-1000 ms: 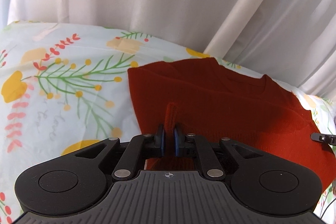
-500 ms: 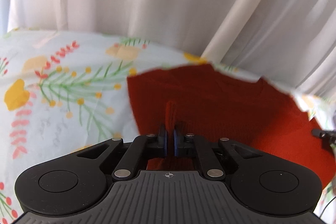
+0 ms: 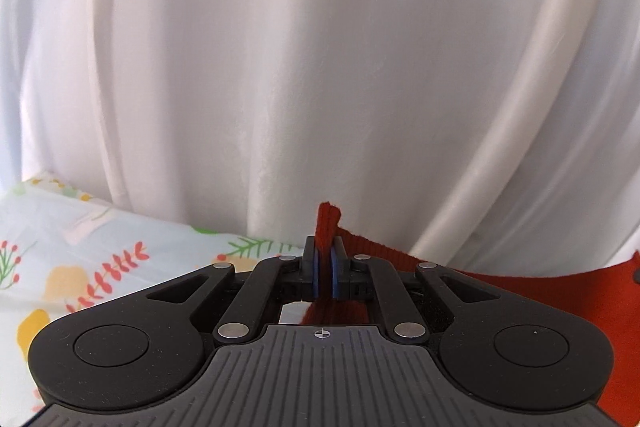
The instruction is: Fold small clothes
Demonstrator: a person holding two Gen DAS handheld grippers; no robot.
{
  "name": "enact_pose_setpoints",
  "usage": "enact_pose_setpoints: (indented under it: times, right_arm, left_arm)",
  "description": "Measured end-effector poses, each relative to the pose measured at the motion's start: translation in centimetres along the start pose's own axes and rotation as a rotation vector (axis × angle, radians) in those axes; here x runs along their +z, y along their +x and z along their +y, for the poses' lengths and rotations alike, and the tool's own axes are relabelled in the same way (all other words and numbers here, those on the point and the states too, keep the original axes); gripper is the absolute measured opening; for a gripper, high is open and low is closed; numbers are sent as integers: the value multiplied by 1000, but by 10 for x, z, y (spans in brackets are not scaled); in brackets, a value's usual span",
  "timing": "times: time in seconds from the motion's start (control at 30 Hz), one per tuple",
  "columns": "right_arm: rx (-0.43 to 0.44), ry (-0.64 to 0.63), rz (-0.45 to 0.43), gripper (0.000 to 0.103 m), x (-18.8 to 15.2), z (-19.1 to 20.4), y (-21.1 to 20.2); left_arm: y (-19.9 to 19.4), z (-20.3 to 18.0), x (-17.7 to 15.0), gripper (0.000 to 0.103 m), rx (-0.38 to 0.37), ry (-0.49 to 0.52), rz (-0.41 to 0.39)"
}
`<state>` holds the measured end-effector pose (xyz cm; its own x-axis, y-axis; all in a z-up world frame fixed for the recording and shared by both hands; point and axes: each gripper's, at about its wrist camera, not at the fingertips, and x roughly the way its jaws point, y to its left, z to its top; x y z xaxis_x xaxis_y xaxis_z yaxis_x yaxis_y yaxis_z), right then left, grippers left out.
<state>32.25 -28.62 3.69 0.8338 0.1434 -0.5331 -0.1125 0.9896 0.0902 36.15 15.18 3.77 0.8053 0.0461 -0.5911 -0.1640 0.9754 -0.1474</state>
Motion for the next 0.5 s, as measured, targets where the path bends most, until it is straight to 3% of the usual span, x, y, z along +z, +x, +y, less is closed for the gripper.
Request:
enact_pose_setpoints:
  times: [0.13,0.2,0.27,0.3,0.33,0.4,0.5]
  right_arm:
    - [-42,-24,3,6,-6,11,27]
    - [-68,-22,8,9,-13,11,33]
    - [-81,30,-2,18,-19,10,30]
    - [-60,66,-14,20,-24,11,28]
    - [-20,109,-20,20,-29,15,27]
    - [149,222,20,22,-43,30,34]
    - [510,570,168,28,-75,48,68]
  left_arm:
    - [18,3,-21,20,68,-23,35]
    - [10,7,-30,34,21,-39,24]
    - [2,5,-40,70,-72,-92,-8]
    - [1,1,-47,79,-130,-122,-17]
    - [4,-6,-52,88,-195,-144,-6]
    - [19,-25,-65,92,-303,-171,54]
    - [45,-40,-81,94,-288,-206,112]
